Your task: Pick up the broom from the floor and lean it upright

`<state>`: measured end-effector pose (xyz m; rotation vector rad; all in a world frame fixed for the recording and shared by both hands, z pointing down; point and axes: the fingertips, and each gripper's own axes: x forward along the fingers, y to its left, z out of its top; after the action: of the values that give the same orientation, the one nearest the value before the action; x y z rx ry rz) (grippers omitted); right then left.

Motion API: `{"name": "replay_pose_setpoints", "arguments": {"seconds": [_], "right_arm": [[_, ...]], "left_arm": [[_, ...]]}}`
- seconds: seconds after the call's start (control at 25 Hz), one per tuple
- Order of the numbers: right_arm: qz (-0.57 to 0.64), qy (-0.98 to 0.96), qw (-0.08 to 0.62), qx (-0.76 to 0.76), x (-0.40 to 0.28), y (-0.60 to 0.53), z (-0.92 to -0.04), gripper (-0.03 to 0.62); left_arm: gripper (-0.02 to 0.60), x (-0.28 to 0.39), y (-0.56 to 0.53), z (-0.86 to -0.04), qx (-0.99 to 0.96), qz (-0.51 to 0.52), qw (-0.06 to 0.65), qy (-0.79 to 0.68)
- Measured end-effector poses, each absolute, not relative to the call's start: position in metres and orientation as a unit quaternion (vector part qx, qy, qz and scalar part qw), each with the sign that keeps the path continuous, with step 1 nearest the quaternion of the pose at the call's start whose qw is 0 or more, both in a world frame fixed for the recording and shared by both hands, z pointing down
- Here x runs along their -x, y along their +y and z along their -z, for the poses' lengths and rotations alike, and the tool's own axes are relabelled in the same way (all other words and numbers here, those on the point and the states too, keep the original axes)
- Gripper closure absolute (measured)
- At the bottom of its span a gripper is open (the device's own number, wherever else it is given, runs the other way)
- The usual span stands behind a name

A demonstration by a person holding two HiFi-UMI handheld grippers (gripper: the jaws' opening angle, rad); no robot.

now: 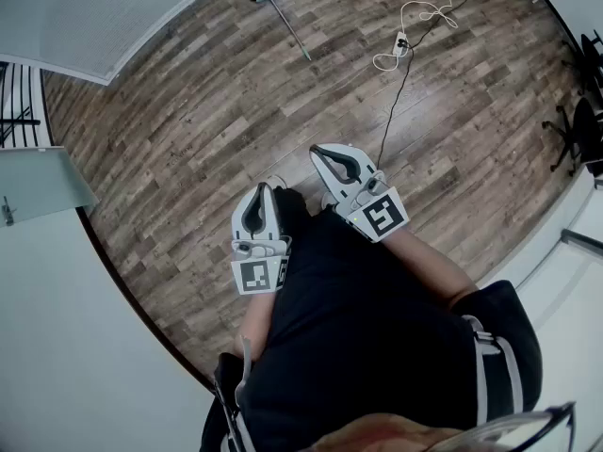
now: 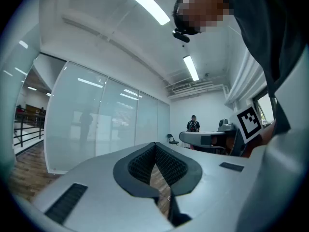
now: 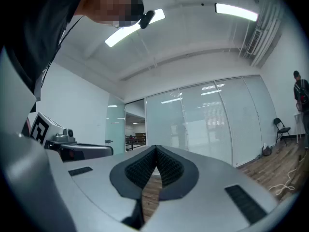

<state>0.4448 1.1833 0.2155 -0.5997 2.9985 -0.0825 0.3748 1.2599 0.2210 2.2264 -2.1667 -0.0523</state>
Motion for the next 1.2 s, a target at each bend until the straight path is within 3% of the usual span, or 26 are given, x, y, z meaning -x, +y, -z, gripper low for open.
{"name": "replay_pose_setpoints", "arguments": {"seconds": [0.6, 0.84, 1.08, 1.2], "right_arm": [[0.078, 0.965, -0.002, 0.249, -0.440, 1.068, -0.256, 0.576], [0.076, 0.958, -0.041, 0.274, -0.401, 0.977, -0.259, 0.576], [0.080, 0.960, -0.047, 0.265, -0.335, 0.885, -0.248, 0.576], [0.082, 0.957, -0.039, 0.275, -0.309, 0.843, -0.239, 0.576]], "left_arm": [[0.563, -0.339, 1.114, -0.265, -0.746, 0.078, 0.092, -0.655], [0.563, -0.300, 1.030, -0.280, -0.753, 0.045, 0.057, -0.654], [0.563, -0.235, 0.941, -0.270, -0.752, 0.082, 0.109, -0.645], [0.561, -0.198, 0.904, -0.262, -0.752, 0.081, 0.097, -0.647]]}}
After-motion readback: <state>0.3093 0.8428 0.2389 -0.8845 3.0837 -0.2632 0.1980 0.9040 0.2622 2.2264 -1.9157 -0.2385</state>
